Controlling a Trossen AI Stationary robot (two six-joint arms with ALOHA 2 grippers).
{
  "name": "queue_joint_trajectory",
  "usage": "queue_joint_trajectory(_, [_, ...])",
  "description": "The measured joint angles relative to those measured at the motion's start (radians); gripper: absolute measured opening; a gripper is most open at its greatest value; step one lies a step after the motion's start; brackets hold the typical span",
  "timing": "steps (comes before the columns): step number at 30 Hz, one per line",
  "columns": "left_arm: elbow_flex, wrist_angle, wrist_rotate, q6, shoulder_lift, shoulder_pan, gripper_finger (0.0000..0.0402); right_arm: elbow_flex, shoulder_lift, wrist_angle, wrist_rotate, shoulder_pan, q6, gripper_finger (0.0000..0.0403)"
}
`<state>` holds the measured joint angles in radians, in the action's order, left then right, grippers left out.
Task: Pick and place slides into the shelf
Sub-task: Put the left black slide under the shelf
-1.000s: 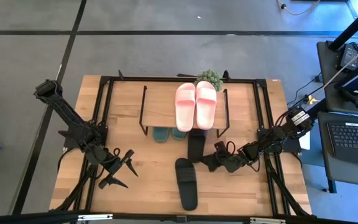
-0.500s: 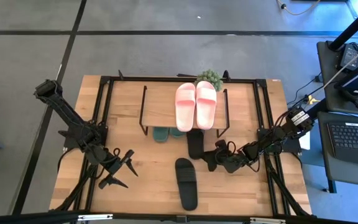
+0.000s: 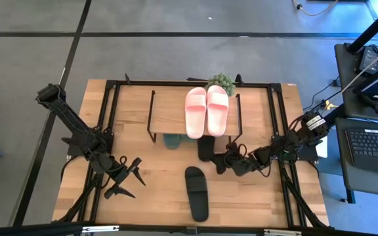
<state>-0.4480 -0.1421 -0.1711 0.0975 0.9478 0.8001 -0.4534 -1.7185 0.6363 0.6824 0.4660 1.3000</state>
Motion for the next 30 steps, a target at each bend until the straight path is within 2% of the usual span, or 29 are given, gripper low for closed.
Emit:
queue_joint_trajectory(9, [0.0, 0.0, 0.0, 0.0, 0.0, 0.0, 0.0263, 0.0, 0.001, -0.003, -0.023, -0.004, -0.021, 0.0198])
queue_joint_trajectory(14, [0.0, 0.0, 0.0, 0.002, 0.0, 0.0, 0.0263, -0.001, 0.001, -0.004, -0.073, -0.004, -0.018, 0.0198])
queue_joint_trajectory(30, [0.0, 0.0, 0.0, 0.005, 0.0, 0.0, 0.0263, -0.001, 0.009, -0.036, -0.084, -0.003, -0.041, 0.0198])
